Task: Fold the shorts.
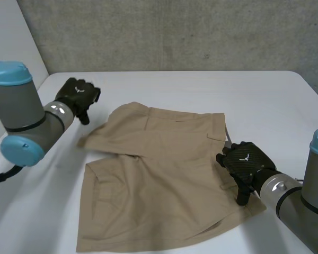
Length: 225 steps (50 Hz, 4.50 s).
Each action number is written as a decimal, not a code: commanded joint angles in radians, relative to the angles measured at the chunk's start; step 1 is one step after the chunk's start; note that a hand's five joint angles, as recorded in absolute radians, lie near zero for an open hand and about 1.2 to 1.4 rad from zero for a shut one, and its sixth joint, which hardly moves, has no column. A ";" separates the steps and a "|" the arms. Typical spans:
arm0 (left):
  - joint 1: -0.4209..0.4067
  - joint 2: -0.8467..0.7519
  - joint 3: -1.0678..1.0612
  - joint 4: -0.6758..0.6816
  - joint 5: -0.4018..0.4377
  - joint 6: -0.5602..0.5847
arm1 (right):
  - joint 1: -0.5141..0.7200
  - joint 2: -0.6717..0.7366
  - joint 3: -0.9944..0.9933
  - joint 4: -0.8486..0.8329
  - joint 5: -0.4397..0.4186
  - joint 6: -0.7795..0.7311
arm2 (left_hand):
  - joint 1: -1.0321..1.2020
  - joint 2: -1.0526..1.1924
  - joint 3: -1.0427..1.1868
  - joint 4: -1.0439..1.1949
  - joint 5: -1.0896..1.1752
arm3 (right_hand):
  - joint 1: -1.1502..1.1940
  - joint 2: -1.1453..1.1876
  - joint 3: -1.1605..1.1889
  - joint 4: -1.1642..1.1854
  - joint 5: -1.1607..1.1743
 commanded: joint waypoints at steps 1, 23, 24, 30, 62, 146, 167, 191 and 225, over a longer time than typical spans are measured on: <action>-0.012 -0.146 0.142 0.051 0.090 -0.049 | 0.000 0.002 0.000 -0.002 0.000 0.000 | 0.028 0.037 0.027 0.039 0.043 | 0.016 -0.010 0.006 -0.010 -0.001; -0.007 -0.445 0.468 -0.038 0.271 -0.121 | -0.008 0.005 0.003 -0.010 0.000 0.000 | 0.065 0.075 0.064 0.077 0.080 | 0.019 -0.007 0.009 -0.007 0.002; -0.007 -0.454 0.483 -0.044 0.272 -0.121 | -0.008 0.005 0.003 -0.010 0.000 0.000 | 0.138 0.148 0.137 0.150 0.154 | 0.019 -0.007 0.009 -0.007 0.002; -0.004 -0.516 0.619 -0.038 0.177 -0.126 | -0.011 0.006 0.003 -0.016 0.000 0.000 | 0.829 0.838 0.828 0.840 0.844 | 0.016 -0.010 0.006 -0.010 -0.001; -0.012 -0.116 0.063 0.258 0.018 -0.118 | -0.014 0.014 0.008 -0.007 -0.016 -0.017 | -0.240 -0.230 -0.241 -0.228 -0.224 | 0.090 0.064 0.080 0.064 0.072; -0.291 0.832 -0.879 0.003 -0.357 -0.359 | -0.020 -0.196 -0.046 0.100 0.066 0.094 | 0.829 0.838 0.828 0.840 0.844 | 1.154 1.129 1.144 1.128 1.137; -0.294 1.063 -0.788 -0.337 -0.301 -0.249 | -0.032 -0.548 -0.038 0.515 0.055 -0.282 | 0.829 0.838 0.828 0.840 0.844 | 1.154 1.129 1.144 1.128 1.137; -0.176 0.480 -0.637 0.054 -0.253 -0.091 | -0.025 -0.015 -0.165 0.348 0.075 -0.279 | 0.829 0.838 0.828 0.840 0.844 | 1.154 1.129 1.144 1.128 1.137; -0.179 -0.388 0.253 0.376 -0.155 0.029 | 0.046 0.699 -0.978 0.045 0.307 -0.198 | 0.484 0.494 0.483 0.496 0.500 | 0.266 0.240 0.256 0.240 0.249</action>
